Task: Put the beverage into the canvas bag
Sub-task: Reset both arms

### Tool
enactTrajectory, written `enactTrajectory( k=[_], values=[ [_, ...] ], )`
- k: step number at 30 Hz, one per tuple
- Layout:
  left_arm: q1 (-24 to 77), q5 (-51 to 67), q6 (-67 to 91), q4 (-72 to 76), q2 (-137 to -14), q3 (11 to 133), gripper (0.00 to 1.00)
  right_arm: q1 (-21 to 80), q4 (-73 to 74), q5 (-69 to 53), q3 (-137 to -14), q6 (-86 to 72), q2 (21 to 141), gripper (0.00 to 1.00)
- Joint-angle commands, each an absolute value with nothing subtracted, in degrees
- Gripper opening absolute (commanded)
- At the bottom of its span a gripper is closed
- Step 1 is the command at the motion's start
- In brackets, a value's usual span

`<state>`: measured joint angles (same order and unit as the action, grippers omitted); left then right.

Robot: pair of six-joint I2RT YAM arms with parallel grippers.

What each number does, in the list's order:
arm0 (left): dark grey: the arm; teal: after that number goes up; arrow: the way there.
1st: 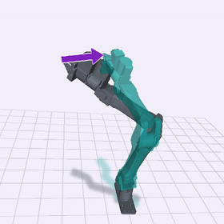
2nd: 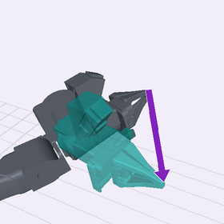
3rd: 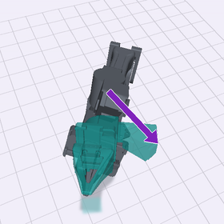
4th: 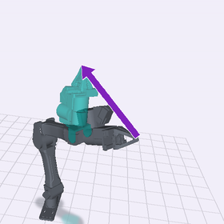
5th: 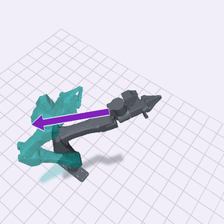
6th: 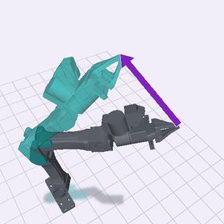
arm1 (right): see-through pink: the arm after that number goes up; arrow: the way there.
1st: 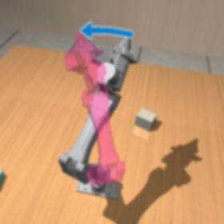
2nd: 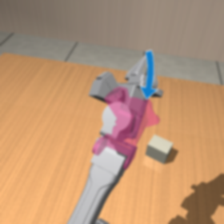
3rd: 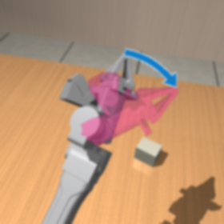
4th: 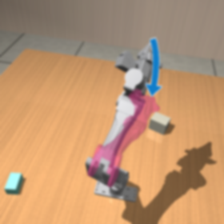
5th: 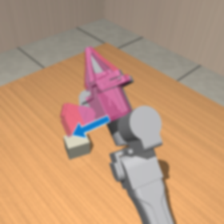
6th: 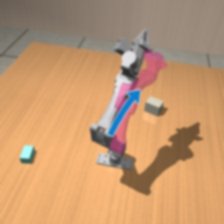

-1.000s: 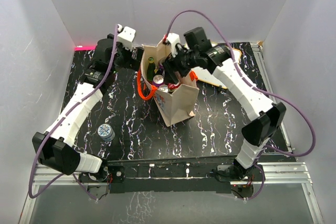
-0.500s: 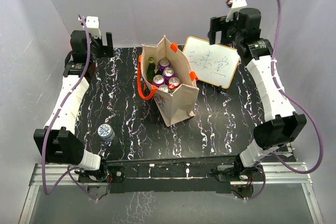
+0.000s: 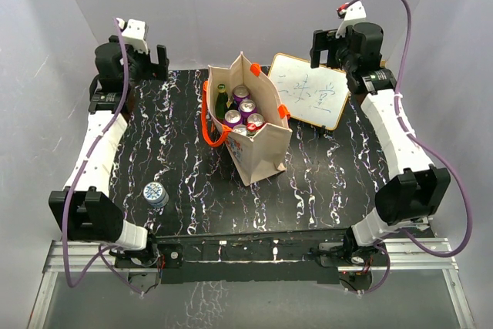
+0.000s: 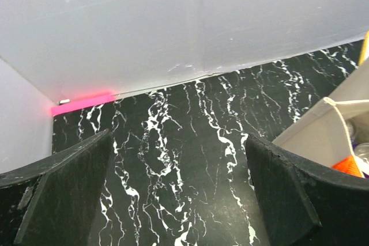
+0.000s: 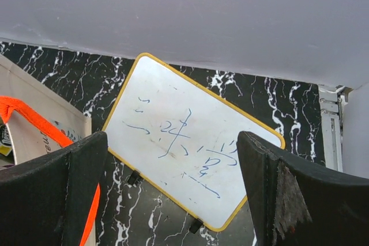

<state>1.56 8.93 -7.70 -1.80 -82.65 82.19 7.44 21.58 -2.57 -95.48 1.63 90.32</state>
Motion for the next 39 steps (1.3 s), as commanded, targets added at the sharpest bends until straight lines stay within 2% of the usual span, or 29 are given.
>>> enactTrajectory(
  k=[1,7,16,22,26,39],
  values=[
    [-1.85,17.08,-6.89,-2.63,-78.66,84.87,0.97,7.36,14.38,-2.57,-94.02,2.68,84.63,0.99],
    [-4.84,14.55,1.22,-4.38,-77.26,84.57,0.97,7.37,14.78,-2.24,-92.28,1.09,84.14,0.99],
    [-4.85,17.71,-0.92,-6.03,-76.86,82.2,0.97,7.3,21.46,-0.64,-97.73,0.11,86.8,0.99],
    [-4.75,13.86,-7.36,-6.18,-71.72,75.73,0.97,7.29,27.58,-4.26,-98.85,1.14,85.87,0.99],
    [-4.75,13.71,-12.0,-2.96,-65.65,66.75,0.97,7.22,32.72,-5.47,-100.39,1.35,85.65,0.98],
    [-4.71,2.44,-1.01,-4.03,-58.33,63.8,0.97,6.23,28.19,-4.62,-89.12,4.12,73.94,0.98]
  ],
)
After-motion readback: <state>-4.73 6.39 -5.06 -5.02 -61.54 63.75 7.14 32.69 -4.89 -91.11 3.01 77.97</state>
